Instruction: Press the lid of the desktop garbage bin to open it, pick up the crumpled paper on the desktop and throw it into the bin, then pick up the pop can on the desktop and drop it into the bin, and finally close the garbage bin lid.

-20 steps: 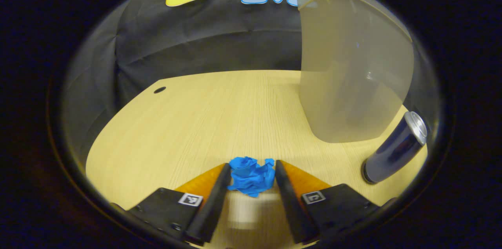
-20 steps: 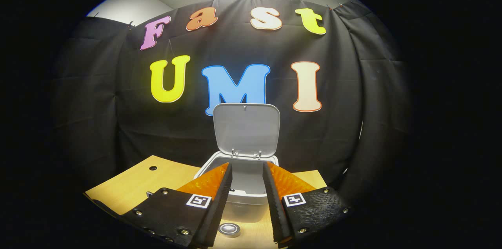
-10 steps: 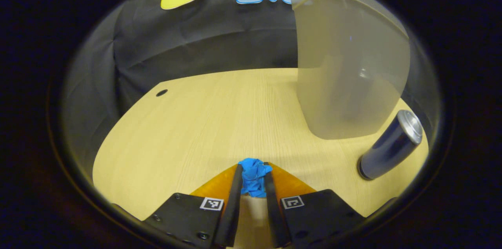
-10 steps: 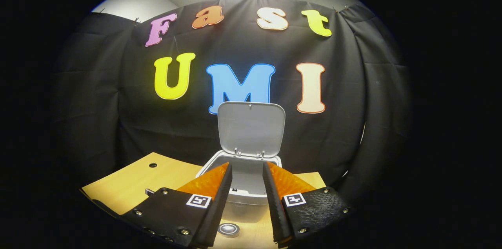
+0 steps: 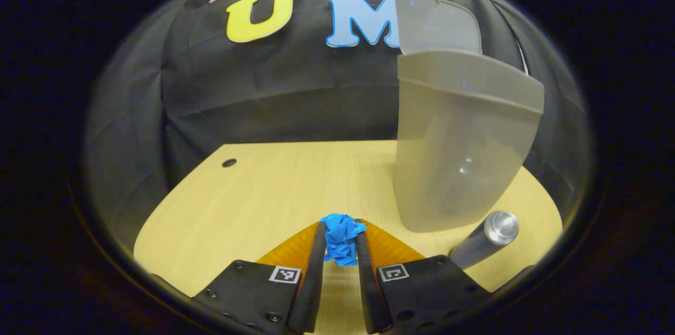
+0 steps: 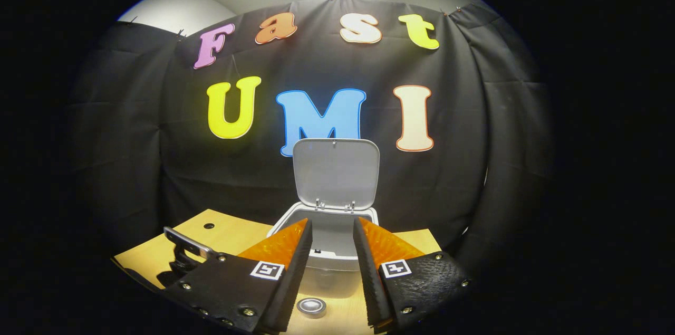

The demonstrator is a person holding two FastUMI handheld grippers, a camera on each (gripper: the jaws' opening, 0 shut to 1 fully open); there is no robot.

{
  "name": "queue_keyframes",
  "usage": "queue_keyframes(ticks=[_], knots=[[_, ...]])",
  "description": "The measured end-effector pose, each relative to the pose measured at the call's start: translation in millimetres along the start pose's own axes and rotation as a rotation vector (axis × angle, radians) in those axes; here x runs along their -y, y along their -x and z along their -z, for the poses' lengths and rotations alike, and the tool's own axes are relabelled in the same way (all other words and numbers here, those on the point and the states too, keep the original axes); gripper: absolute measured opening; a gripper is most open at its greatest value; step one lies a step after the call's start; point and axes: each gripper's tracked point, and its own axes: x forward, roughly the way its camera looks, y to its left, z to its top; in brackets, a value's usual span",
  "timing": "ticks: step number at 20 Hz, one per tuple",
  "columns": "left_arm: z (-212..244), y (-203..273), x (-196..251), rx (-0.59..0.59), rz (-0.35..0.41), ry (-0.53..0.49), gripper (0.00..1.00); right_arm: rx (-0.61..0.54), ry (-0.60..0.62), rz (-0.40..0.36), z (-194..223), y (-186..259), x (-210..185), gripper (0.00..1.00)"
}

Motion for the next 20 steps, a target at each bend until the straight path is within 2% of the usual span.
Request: queue_keyframes(ticks=[2, 5, 6, 7, 9, 10, 14, 16, 20], knots=[[-49, 8, -7, 0.067, 0.001, -0.001, 0.36, 0.002, -0.013, 0.003, 2, 4, 0, 0.53], [-110, 18, -5, 0.161, 0.021, -0.002, 0.36, 0.009, -0.043, 0.012, 6, 10, 2, 0.53], [-127, 21, -2, 0.183, 0.032, -0.004, 0.41, 0.011, -0.055, 0.017, 7, 13, 3, 0.53], [-144, 23, 1, 0.203, 0.040, -0.008, 0.36, 0.012, -0.067, 0.023, 10, 16, 5, 0.53], [-176, 24, 12, 0.243, 0.066, -0.010, 0.41, 0.015, -0.083, 0.039, 11, 21, 10, 0.53], [-192, 25, 21, 0.264, 0.086, -0.016, 0.39, 0.022, -0.089, 0.052, 10, 24, 14, 0.53], [-227, 21, 66, 0.301, 0.157, -0.078, 0.41, 0.027, -0.095, 0.095, 14, 34, 30, 0.53], [-236, 18, 91, 0.302, 0.201, -0.095, 0.36, 0.030, -0.107, 0.122, 16, 40, 40, 0.53], [-243, 2, 133, 0.283, 0.258, -0.125, 0.41, 0.029, -0.118, 0.177, 20, 54, 60, 0.53]])
